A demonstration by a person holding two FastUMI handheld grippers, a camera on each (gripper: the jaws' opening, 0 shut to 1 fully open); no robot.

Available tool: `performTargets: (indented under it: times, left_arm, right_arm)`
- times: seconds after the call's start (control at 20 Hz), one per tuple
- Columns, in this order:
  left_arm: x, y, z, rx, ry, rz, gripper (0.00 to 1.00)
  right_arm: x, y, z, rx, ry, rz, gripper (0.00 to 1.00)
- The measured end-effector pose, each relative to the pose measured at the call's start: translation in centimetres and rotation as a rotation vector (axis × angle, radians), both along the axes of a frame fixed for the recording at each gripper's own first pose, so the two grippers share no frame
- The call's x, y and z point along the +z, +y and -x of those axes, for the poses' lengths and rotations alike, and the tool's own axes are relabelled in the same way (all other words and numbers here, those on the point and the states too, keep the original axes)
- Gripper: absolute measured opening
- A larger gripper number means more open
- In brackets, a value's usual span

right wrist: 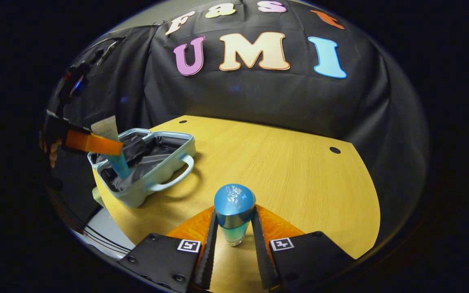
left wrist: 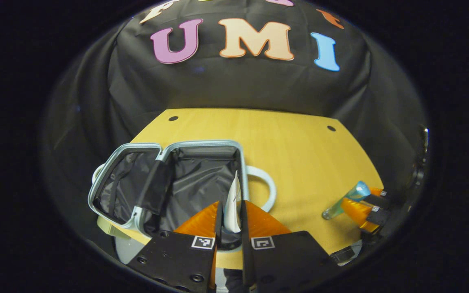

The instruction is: First open the suitcase, pack the skin care products into it, and then close the suitcase.

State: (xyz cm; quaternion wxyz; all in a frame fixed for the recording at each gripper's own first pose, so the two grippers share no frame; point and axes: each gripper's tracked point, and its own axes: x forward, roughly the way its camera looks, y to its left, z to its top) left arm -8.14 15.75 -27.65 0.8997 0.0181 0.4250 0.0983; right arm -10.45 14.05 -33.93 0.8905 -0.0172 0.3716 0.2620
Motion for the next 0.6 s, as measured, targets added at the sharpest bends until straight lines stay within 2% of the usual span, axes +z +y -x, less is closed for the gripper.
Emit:
performTargets:
  times: [0.1,0.15,0.25,0.45,0.5,0.55,0.6]
  left_arm:
    - [-1.4,2.6,0.4,0.021,0.059,-0.013,0.18]
    - [-2.2,3.8,0.3,0.031,0.078,-0.017,0.18]
    - [-3.9,5.6,0.2,0.048,0.129,-0.006,0.18]
    - [-7.2,7.5,0.4,0.046,0.231,0.042,0.18]
    - [-7.8,7.8,0.7,0.046,0.258,0.054,0.18]
    - [-7.6,8.1,-0.3,0.033,0.228,0.053,0.18]
    - [-7.7,8.1,-0.8,0.017,0.227,0.067,0.19]
  right_arm:
    - [1.8,1.9,0.1,-0.003,0.016,-0.039,0.46]
    - [2.9,3.0,0.1,0.001,0.02,-0.06,0.49]
    - [4.8,5.4,0.1,0.012,0.045,-0.108,0.47]
    - [7.8,11.1,1.1,0.019,0.189,-0.262,0.45]
    - [8.2,12.5,1.5,0.023,0.224,-0.288,0.47]
    - [8.1,13.8,1.8,0.031,0.243,-0.298,0.45]
    - [7.9,14.8,2.2,0.053,0.253,-0.287,0.47]
